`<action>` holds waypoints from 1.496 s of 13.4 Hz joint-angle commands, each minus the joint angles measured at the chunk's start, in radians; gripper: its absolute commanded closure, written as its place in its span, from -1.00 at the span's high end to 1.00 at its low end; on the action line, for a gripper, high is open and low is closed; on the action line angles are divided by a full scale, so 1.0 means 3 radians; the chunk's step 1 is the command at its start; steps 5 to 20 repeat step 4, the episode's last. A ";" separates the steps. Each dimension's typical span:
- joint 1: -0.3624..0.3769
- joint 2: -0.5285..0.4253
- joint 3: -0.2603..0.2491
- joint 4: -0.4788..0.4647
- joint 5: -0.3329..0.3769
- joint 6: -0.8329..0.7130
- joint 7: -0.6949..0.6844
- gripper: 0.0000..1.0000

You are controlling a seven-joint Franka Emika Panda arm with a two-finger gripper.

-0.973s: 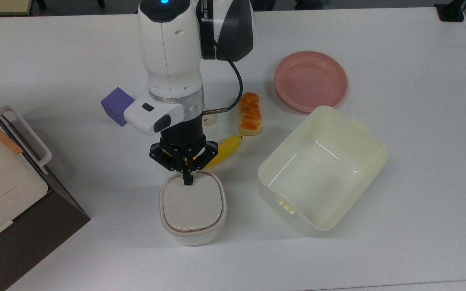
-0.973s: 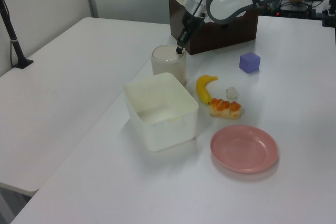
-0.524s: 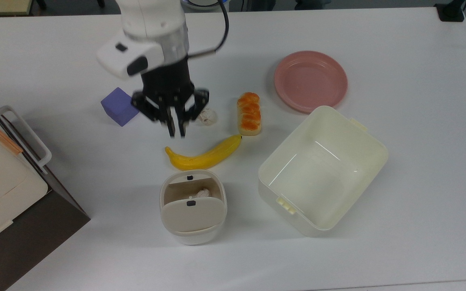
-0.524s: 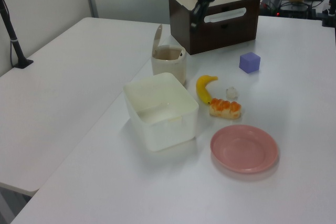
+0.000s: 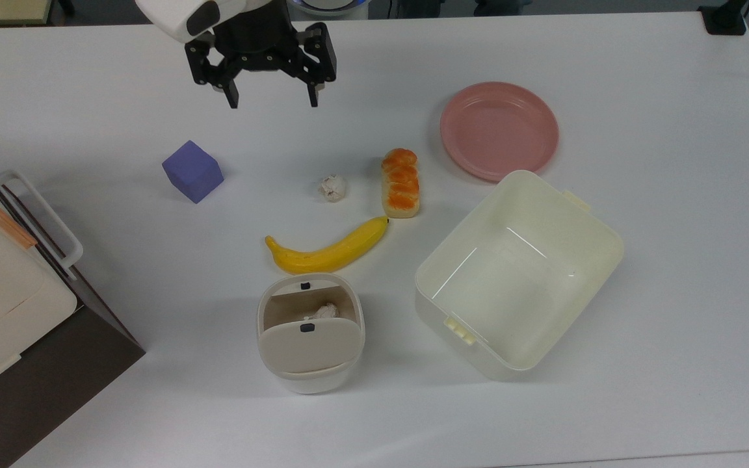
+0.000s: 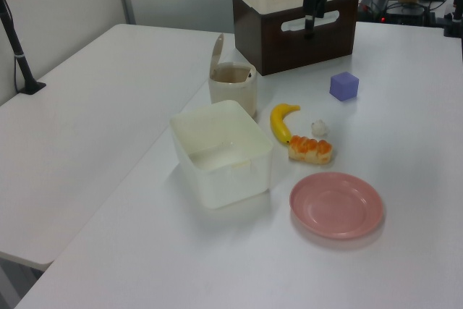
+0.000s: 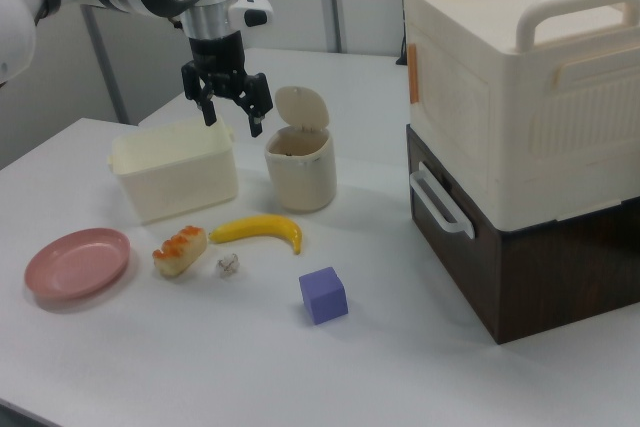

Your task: Open the trash can

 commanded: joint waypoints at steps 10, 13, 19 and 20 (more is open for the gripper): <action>0.0016 -0.0156 -0.0039 -0.0116 -0.0098 -0.0329 0.0038 1.00; 0.0016 -0.0156 -0.0039 -0.0116 -0.0098 -0.0329 0.0038 1.00; 0.0016 -0.0156 -0.0039 -0.0116 -0.0098 -0.0329 0.0038 1.00; 0.0016 -0.0156 -0.0039 -0.0116 -0.0098 -0.0329 0.0038 1.00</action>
